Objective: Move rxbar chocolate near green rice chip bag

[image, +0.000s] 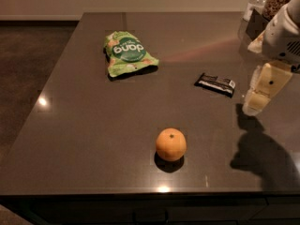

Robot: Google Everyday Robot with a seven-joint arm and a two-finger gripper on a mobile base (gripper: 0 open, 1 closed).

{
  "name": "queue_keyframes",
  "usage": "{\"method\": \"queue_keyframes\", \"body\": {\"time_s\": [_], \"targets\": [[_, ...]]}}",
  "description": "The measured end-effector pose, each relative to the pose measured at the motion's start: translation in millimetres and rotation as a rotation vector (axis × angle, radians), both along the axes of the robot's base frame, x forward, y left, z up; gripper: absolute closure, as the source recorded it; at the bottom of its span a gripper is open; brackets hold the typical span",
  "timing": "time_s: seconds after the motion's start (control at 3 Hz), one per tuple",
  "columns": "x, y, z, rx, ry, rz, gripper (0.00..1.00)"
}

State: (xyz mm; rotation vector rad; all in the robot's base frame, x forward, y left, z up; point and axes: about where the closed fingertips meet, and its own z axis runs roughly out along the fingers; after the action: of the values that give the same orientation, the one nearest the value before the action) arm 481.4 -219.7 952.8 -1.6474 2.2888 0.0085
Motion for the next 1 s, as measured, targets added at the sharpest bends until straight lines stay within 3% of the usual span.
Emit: {"method": "queue_keyframes", "body": {"time_s": [1.0], "targets": [[98.1,-6.7,-61.2,0.142,-0.007,-0.112,0.0]]}}
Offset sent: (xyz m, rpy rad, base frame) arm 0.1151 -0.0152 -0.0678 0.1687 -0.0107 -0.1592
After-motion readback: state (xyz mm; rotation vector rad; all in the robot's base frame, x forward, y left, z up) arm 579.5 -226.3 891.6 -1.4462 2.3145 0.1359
